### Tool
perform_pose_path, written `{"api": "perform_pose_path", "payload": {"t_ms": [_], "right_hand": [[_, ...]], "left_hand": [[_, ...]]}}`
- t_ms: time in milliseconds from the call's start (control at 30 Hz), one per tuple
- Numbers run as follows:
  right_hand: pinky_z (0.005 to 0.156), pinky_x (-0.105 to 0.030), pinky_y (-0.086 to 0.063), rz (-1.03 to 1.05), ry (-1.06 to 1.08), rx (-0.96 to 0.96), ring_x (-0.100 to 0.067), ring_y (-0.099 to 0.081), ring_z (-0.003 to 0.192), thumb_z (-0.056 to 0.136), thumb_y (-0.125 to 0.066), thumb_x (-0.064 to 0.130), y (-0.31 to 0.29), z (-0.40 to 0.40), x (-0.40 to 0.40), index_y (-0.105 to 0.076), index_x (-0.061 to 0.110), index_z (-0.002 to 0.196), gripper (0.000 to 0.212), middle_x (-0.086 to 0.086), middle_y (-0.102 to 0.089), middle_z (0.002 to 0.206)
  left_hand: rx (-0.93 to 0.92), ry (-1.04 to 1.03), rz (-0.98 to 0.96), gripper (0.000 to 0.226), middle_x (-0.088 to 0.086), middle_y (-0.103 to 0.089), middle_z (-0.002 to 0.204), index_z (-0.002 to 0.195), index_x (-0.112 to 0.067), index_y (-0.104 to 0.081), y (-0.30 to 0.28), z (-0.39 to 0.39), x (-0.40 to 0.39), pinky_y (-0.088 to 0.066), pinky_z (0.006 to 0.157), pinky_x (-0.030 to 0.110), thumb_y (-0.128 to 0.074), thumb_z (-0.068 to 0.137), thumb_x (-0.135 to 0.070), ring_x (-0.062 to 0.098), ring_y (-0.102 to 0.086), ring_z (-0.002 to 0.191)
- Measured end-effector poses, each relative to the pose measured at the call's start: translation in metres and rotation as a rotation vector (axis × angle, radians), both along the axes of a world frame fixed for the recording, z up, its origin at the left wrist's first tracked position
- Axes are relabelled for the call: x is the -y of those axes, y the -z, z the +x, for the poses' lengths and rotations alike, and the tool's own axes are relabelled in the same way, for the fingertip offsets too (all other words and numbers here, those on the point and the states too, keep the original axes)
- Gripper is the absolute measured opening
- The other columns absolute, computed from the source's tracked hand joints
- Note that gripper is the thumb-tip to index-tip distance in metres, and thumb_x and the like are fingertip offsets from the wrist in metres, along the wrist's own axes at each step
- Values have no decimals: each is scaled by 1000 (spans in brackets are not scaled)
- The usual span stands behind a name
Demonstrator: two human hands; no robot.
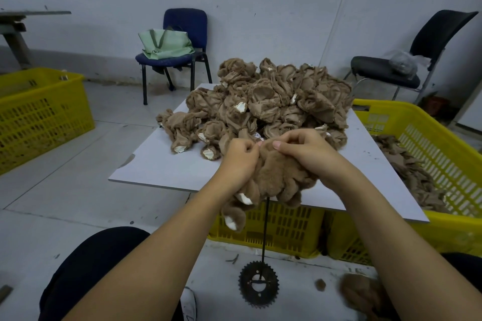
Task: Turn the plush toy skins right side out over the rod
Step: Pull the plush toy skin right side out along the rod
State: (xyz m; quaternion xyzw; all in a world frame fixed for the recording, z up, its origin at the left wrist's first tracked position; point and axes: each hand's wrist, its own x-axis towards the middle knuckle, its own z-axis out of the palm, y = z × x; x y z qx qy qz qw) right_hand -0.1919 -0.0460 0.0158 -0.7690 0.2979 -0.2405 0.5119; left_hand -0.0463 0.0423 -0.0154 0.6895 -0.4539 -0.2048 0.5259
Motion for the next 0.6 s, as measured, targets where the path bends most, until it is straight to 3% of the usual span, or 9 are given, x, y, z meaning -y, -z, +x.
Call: {"api": "perform_pose_path", "payload": {"t_ms": [67, 167, 267, 400, 500, 600], "right_hand": [[60, -18, -52, 12, 50, 18, -8, -68, 73, 98, -63, 24, 9, 6, -8, -71, 9, 82, 23, 3, -72, 75], [77, -40, -58, 16, 151, 26, -29, -68, 84, 104, -49, 28, 22, 13, -17, -69, -5, 95, 39, -23, -70, 93], [88, -53, -54, -26, 205, 7, -44, -65, 96, 107, -42, 28, 25, 19, -19, -69, -5, 98, 44, -32, -67, 99], [89, -53, -55, 32, 228, 20, -39, -69, 95, 107, -41, 29, 25, 19, -20, -72, 0, 100, 43, -26, -72, 97], [86, -47, -59, 89, 223, 31, -33, -73, 91, 107, -43, 30, 23, 19, -17, -73, 1, 98, 42, -21, -74, 92], [67, -34, -58, 127, 231, 67, -20, -75, 77, 107, -44, 30, 17, 19, -9, -75, 8, 90, 41, -9, -76, 78]], "left_hand": [[11, 53, 79, 44, 3, -46, 55, 63, -10, -47, 10, -3, 2, -40, 55, 32, -50, 105, -23, 11, -44, 49], [117, 101, 171, 42, 10, -66, 82, 87, -5, -61, 20, -14, 3, -53, 72, 49, -42, 106, -38, 29, -64, 80], [327, -9, 141, 38, 6, -65, 92, 99, -10, -60, 24, -20, 0, -53, 73, 46, -35, 108, -38, 24, -62, 84], [367, -133, -120, 36, 0, -54, 81, 89, -12, -55, 26, -30, -9, -38, 60, 31, -33, 109, -32, 13, -52, 72], [356, -124, -119, 34, -7, -52, 73, 83, -18, -51, 26, -37, -11, -31, 54, 28, -34, 109, -34, 7, -50, 65], [403, -161, -127, 36, -7, -52, 68, 81, -21, -51, 15, -32, -5, -30, 48, 28, -35, 108, -37, 7, -49, 59]]}}
